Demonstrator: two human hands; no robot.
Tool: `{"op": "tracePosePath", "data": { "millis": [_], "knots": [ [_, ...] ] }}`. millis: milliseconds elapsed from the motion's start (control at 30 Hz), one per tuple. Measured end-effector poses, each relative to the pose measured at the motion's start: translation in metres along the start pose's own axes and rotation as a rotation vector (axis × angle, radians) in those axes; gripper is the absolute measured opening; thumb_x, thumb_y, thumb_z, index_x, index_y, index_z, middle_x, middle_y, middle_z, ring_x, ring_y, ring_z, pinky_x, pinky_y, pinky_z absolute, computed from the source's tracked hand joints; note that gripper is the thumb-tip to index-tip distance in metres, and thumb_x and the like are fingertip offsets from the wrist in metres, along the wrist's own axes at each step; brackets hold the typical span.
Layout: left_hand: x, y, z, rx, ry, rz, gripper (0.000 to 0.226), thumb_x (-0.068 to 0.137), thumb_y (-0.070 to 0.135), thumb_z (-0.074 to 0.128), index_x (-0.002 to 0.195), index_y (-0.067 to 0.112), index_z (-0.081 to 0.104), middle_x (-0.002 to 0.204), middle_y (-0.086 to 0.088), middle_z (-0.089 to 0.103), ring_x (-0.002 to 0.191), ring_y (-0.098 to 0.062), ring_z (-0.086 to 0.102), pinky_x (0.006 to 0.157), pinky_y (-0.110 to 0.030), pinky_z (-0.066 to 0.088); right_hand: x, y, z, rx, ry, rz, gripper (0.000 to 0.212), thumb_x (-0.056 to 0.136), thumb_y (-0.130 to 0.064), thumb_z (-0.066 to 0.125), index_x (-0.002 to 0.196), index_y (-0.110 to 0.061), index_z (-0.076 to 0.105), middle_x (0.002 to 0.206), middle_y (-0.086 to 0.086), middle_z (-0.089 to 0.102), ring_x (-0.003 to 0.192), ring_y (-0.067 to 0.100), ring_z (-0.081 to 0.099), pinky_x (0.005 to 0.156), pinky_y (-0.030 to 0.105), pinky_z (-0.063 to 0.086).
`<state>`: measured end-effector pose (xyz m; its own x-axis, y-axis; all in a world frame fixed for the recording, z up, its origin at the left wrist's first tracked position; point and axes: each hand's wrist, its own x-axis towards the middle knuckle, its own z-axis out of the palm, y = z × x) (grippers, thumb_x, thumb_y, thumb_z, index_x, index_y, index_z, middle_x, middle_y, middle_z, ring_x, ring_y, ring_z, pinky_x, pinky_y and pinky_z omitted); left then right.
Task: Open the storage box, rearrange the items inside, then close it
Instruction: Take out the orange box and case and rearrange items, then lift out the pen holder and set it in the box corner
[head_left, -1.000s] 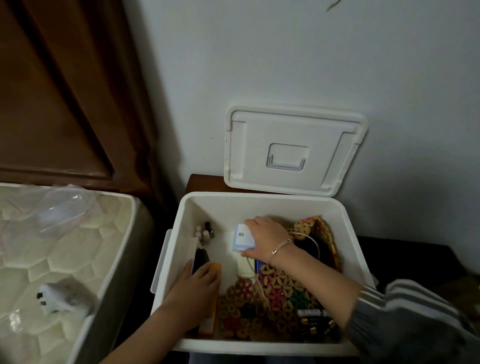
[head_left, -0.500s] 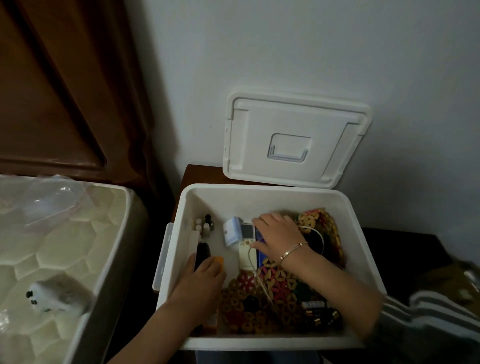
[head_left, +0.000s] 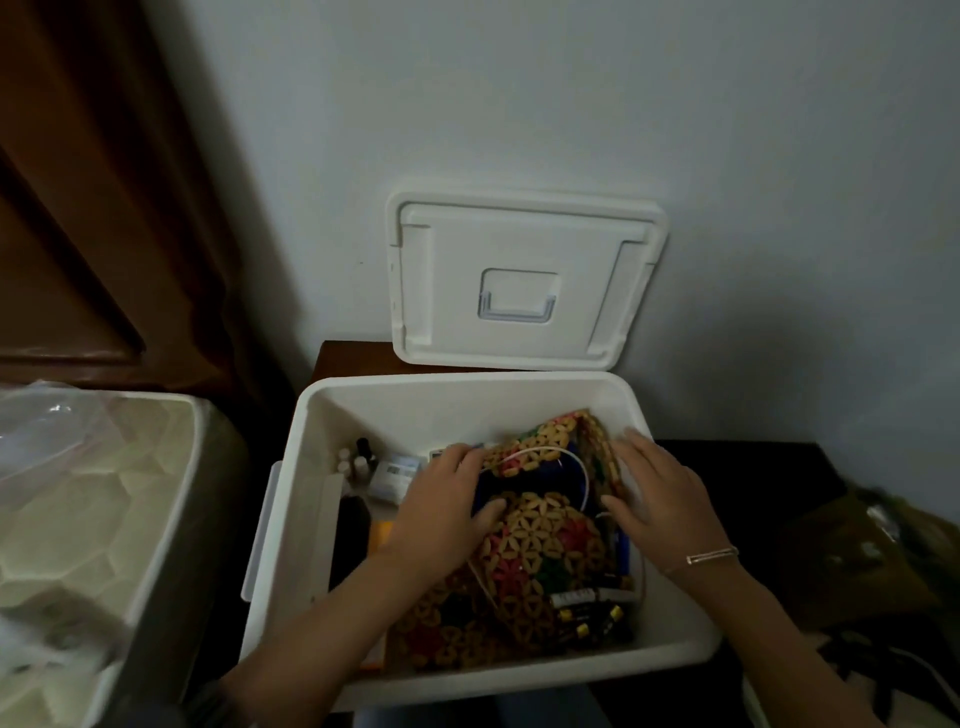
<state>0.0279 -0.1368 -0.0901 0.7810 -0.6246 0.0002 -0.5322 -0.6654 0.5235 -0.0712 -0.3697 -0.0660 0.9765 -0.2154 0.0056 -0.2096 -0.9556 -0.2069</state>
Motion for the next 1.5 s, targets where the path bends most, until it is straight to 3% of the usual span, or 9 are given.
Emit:
{"op": "tracePosePath", "data": {
  "millis": [133, 400, 533, 633, 767, 967, 1033, 1167, 1500],
  "knots": [
    [0.038, 0.02, 0.017, 0.002, -0.063, 0.019, 0.069, 0.091, 0.041, 0.059, 0.148, 0.018, 0.029, 0.149, -0.003, 0.035, 0.132, -0.023, 0.04, 0.109, -0.035, 0.036, 0.006, 0.0, -0.002, 0.182, -0.028, 0.119, 0.066, 0.095, -0.018, 0.049, 0.15, -0.012, 0.012, 0.159, 0.003, 0.001, 0.147, 0.02, 0.001, 0.117, 0.03, 0.009],
    [0.066, 0.019, 0.031, 0.13, -0.158, -0.024, 0.043, 0.104, 0.025, 0.035, 0.147, 0.028, 0.034, 0.134, -0.008, 0.058, 0.115, -0.028, 0.059, 0.093, -0.039, 0.048, 0.006, 0.011, -0.005, 0.234, -0.182, 0.126, 0.082, 0.093, 0.003, 0.043, 0.149, -0.017, -0.013, 0.154, -0.005, -0.027, 0.141, 0.017, 0.026, 0.102, 0.019, 0.036],
    [0.058, 0.01, 0.021, 0.123, -0.08, -0.028, 0.039, 0.103, 0.023, 0.038, 0.141, 0.029, 0.044, 0.125, -0.006, 0.065, 0.109, -0.026, 0.063, 0.087, -0.035, 0.048, 0.004, 0.014, -0.005, 0.219, -0.213, 0.122, 0.088, 0.091, 0.005, 0.047, 0.148, -0.018, -0.017, 0.155, -0.005, -0.028, 0.117, 0.022, 0.046, 0.081, 0.015, 0.042],
    [0.046, 0.006, 0.01, 0.117, -0.005, -0.003, 0.035, 0.102, 0.025, 0.042, 0.136, 0.028, 0.051, 0.121, -0.003, 0.068, 0.106, -0.024, 0.064, 0.082, -0.031, 0.048, 0.006, 0.014, -0.004, 0.187, -0.22, 0.16, 0.088, 0.092, 0.0, 0.048, 0.148, -0.019, -0.017, 0.155, -0.004, -0.027, 0.092, 0.017, 0.031, 0.084, 0.024, 0.046],
    [0.032, 0.007, -0.007, 0.207, 0.024, 0.013, 0.035, 0.102, 0.029, 0.043, 0.136, 0.03, 0.051, 0.119, 0.001, 0.069, 0.102, -0.02, 0.066, 0.076, -0.031, 0.05, 0.006, 0.012, -0.004, 0.24, -0.194, 0.138, 0.083, 0.091, 0.001, 0.047, 0.149, -0.016, -0.01, 0.157, -0.001, -0.02, 0.119, 0.029, 0.044, 0.101, 0.033, 0.04],
    [0.008, 0.006, -0.039, 0.407, -0.001, 0.003, 0.038, 0.103, 0.037, 0.039, 0.141, 0.036, 0.041, 0.113, 0.009, 0.067, 0.088, -0.012, 0.067, 0.068, -0.027, 0.056, 0.006, 0.015, 0.001, 0.179, -0.167, 0.136, 0.081, 0.095, -0.008, 0.047, 0.149, -0.019, -0.011, 0.157, -0.005, -0.021, 0.089, 0.013, 0.032, 0.068, 0.018, 0.033],
    [-0.003, 0.005, -0.048, 0.465, -0.053, 0.0, 0.038, 0.103, 0.038, 0.037, 0.14, 0.039, 0.039, 0.11, 0.009, 0.066, 0.087, -0.011, 0.066, 0.072, -0.028, 0.056, 0.006, 0.014, 0.0, 0.186, -0.155, 0.132, 0.076, 0.096, -0.013, 0.046, 0.15, -0.018, -0.007, 0.157, -0.004, -0.018, 0.105, 0.019, 0.048, 0.074, 0.02, 0.04],
    [-0.027, 0.0, -0.051, 0.529, -0.191, 0.036, 0.031, 0.101, 0.041, 0.039, 0.131, 0.039, 0.045, 0.107, 0.009, 0.065, 0.086, -0.006, 0.065, 0.076, -0.025, 0.055, 0.006, 0.011, 0.002, 0.046, -0.079, 0.11, 0.062, 0.097, -0.026, 0.042, 0.15, -0.019, 0.011, 0.159, -0.001, -0.006, 0.146, 0.021, 0.005, 0.117, 0.036, 0.017],
    [-0.067, 0.005, -0.02, 0.178, -0.605, 0.025, 0.033, 0.097, 0.038, 0.048, 0.13, 0.034, 0.052, 0.121, 0.005, 0.062, 0.11, -0.013, 0.06, 0.089, -0.027, 0.047, 0.055, -0.052, 0.014, 0.158, -0.297, 0.173, 0.044, 0.094, -0.031, 0.052, 0.133, -0.012, 0.044, 0.121, 0.013, 0.06, 0.111, 0.029, 0.057, 0.093, 0.036, 0.046]
  ]
}}
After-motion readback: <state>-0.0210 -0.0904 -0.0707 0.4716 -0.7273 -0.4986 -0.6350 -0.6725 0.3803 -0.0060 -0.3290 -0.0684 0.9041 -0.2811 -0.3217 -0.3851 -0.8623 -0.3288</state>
